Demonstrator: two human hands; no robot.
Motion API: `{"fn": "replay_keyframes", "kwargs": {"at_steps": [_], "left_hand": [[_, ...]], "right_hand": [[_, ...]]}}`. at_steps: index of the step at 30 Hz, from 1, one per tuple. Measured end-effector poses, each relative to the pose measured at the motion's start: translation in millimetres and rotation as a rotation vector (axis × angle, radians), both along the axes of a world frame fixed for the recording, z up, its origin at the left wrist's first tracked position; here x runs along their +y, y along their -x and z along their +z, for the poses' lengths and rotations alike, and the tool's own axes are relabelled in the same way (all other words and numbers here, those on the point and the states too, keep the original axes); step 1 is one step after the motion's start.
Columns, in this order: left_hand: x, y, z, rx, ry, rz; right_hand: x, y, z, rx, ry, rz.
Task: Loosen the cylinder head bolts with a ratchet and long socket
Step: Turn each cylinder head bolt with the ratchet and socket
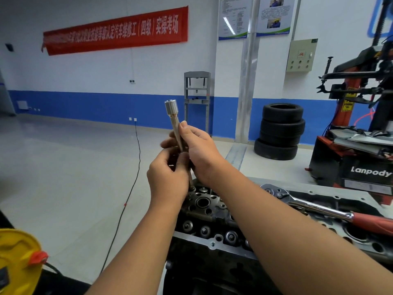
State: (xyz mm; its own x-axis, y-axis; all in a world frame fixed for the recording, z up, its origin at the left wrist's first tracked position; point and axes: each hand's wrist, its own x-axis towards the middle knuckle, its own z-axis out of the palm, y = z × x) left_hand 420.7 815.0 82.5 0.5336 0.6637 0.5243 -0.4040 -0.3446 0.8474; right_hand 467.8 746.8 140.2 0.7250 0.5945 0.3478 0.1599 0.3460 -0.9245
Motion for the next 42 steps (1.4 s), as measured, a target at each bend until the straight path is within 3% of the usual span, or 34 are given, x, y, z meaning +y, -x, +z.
{"fn": "replay_keyframes", "kwargs": {"at_steps": [4,9,13,16,22,30,35,42], "left_hand": [[1.3,0.6,-0.8,0.002,-0.002,0.038],[-7.2,3.6,3.3,-0.002,0.043,-0.156],[-4.5,2.2,1.2,-0.006,-0.003,-0.071],[-2.5,3.3,0.9,0.000,0.056,-0.055],[-2.4,0.3,0.9,0.010,0.132,-0.207],[3.8,-4.0,-3.3,0.003,0.019,-0.010],[-2.5,-2.3,0.9,0.013,0.081,-0.149],[4.6,-5.0,-4.0,0.024,0.003,-0.001]], "right_hand": [[0.3,-0.9,-0.8,0.039,-0.035,0.029],[-2.9,-6.8,-0.7,-0.008,0.082,-0.109],[-4.8,-7.1,-0.8,0.009,0.030,-0.053],[-4.0,-8.0,-4.4,-0.089,0.031,-0.045],[-9.0,-8.0,-0.4,-0.085,0.061,-0.064],[-2.6,-7.8,-5.4,-0.030,-0.015,0.017],[-3.0,-7.6,-3.2,-0.045,0.031,-0.041],[-0.5,-8.6,-6.0,-0.002,-0.026,-0.019]]}}
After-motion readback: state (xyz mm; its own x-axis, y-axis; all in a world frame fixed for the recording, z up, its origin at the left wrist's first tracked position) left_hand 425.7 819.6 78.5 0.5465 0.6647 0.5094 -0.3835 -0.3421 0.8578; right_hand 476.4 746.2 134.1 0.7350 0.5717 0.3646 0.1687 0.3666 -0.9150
